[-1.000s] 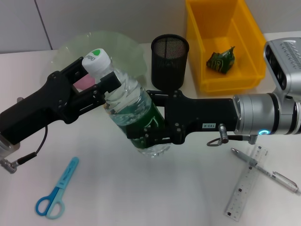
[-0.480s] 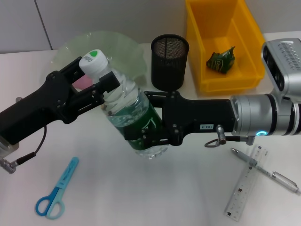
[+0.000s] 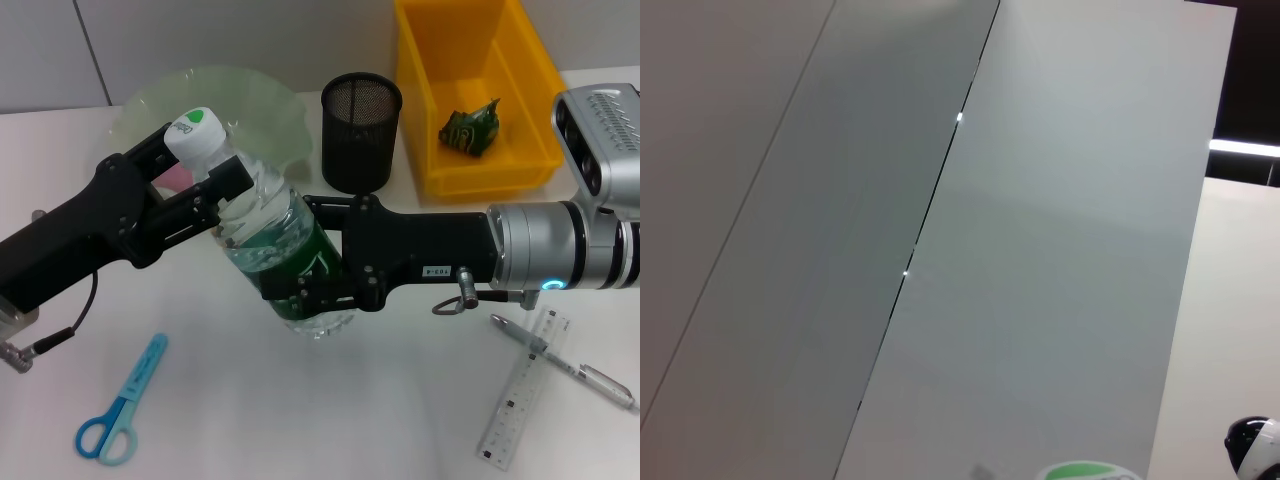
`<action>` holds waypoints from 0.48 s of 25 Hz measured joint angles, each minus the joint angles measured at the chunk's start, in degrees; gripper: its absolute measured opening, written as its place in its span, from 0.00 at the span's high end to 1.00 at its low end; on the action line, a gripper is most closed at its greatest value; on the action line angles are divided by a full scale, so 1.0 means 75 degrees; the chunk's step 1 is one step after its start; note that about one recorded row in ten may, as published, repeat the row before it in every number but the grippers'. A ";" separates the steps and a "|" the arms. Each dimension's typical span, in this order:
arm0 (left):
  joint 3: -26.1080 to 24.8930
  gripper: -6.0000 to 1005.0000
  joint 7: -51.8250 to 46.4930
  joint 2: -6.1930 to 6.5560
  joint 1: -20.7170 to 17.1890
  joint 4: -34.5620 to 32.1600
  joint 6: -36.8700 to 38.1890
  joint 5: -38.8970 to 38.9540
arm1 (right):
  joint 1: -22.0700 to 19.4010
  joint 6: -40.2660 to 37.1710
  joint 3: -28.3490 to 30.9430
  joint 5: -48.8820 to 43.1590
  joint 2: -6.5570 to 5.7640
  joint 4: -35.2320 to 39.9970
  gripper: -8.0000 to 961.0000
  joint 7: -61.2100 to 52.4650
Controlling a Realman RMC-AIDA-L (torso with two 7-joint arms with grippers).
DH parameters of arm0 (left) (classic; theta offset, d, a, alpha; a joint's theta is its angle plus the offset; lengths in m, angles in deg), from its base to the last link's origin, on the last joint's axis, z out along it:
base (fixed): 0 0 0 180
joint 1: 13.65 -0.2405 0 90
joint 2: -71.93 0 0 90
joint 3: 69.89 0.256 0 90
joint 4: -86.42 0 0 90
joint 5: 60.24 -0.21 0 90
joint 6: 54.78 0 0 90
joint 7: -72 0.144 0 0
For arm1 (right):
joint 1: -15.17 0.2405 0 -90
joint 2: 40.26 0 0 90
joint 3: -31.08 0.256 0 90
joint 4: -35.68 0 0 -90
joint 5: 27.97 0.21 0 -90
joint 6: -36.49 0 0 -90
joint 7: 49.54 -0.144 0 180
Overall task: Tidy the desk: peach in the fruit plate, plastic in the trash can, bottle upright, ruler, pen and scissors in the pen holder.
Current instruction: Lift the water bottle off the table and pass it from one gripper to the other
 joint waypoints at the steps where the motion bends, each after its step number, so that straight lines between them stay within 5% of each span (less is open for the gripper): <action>1: 0.0000 0.19 0.0013 -0.0001 -0.0001 0.0003 0.0012 0.0000 | 0.0000 0.0000 0.0000 0.0000 0.0000 0.0000 0.17 0.0000; 12: 0.0000 0.27 0.0037 -0.0001 -0.0014 0.0010 0.0025 0.0000 | -0.0012 -0.0038 0.0000 0.0000 0.0000 0.0018 0.17 0.0002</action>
